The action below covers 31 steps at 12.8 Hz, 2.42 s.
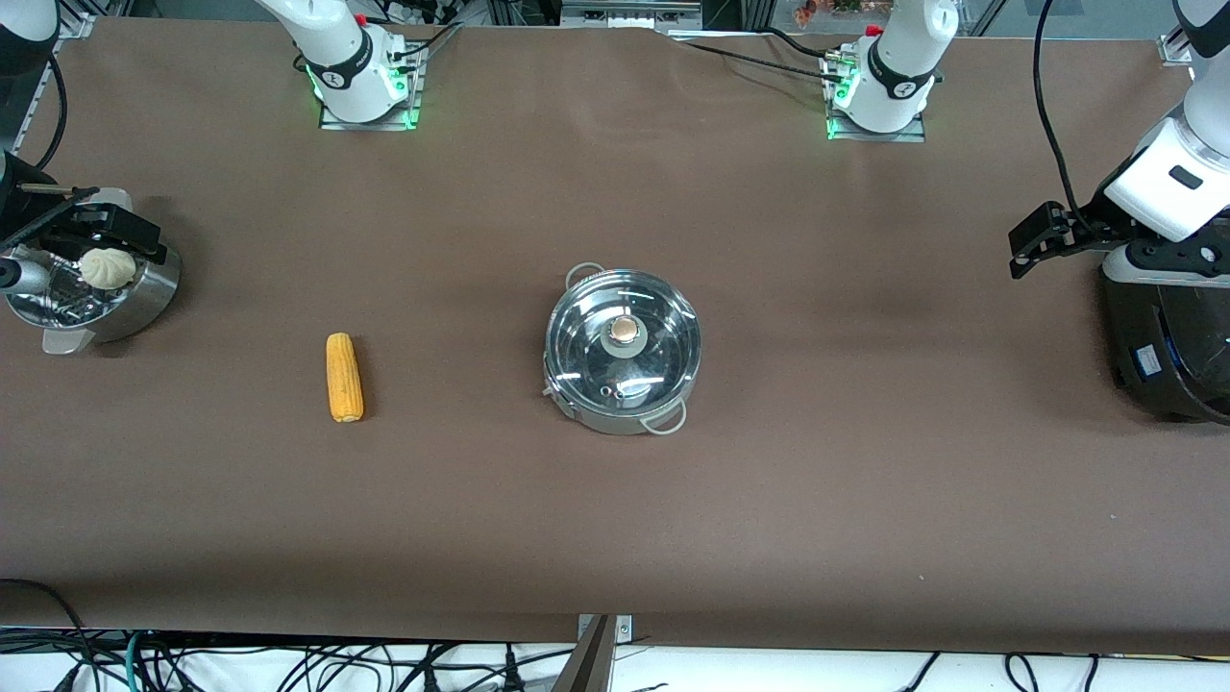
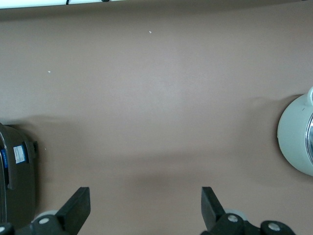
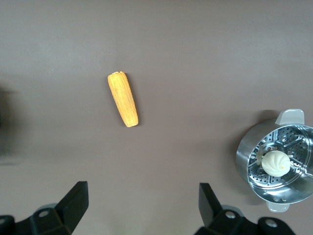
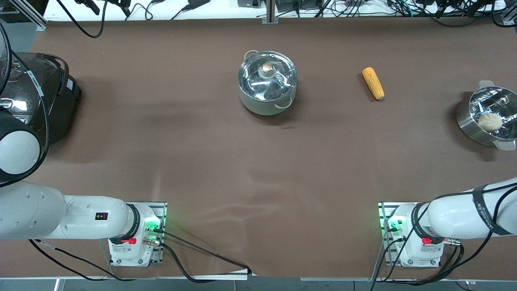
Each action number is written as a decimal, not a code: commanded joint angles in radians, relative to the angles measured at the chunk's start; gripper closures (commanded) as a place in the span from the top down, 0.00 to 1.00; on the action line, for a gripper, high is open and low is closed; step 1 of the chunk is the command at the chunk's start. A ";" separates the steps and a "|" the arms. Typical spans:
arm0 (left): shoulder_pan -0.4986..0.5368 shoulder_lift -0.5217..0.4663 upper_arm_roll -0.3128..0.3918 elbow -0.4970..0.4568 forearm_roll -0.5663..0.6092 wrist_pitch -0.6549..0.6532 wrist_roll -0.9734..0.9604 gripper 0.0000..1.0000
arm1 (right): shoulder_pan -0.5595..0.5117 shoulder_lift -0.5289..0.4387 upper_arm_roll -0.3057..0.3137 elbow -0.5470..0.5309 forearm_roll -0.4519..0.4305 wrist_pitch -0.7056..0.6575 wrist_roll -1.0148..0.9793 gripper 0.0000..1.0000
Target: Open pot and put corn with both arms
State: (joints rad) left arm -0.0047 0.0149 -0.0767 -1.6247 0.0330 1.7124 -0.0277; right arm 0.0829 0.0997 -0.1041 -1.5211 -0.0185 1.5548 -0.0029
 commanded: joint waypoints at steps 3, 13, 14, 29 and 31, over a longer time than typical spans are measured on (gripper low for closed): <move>0.003 -0.007 0.000 0.012 -0.001 -0.028 0.029 1.00 | 0.005 0.008 -0.002 0.022 0.008 -0.006 0.001 1.00; -0.001 -0.001 -0.006 0.012 0.005 -0.028 0.023 1.00 | 0.005 0.008 -0.002 0.022 0.008 -0.007 0.006 1.00; -0.001 -0.003 -0.006 0.012 0.004 -0.028 0.025 1.00 | 0.005 0.008 -0.003 0.022 0.008 -0.009 0.007 1.00; -0.023 0.017 -0.077 0.014 0.001 -0.019 0.014 1.00 | 0.005 0.009 -0.003 0.022 0.006 -0.005 -0.006 1.00; -0.076 0.068 -0.080 0.032 -0.004 -0.017 0.014 1.00 | 0.006 0.008 -0.003 0.022 0.008 -0.013 0.006 1.00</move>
State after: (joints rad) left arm -0.0374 0.0330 -0.1546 -1.6257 0.0326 1.7024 -0.0206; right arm 0.0845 0.0998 -0.1045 -1.5211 -0.0185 1.5548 -0.0027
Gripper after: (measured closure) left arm 0.000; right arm 0.000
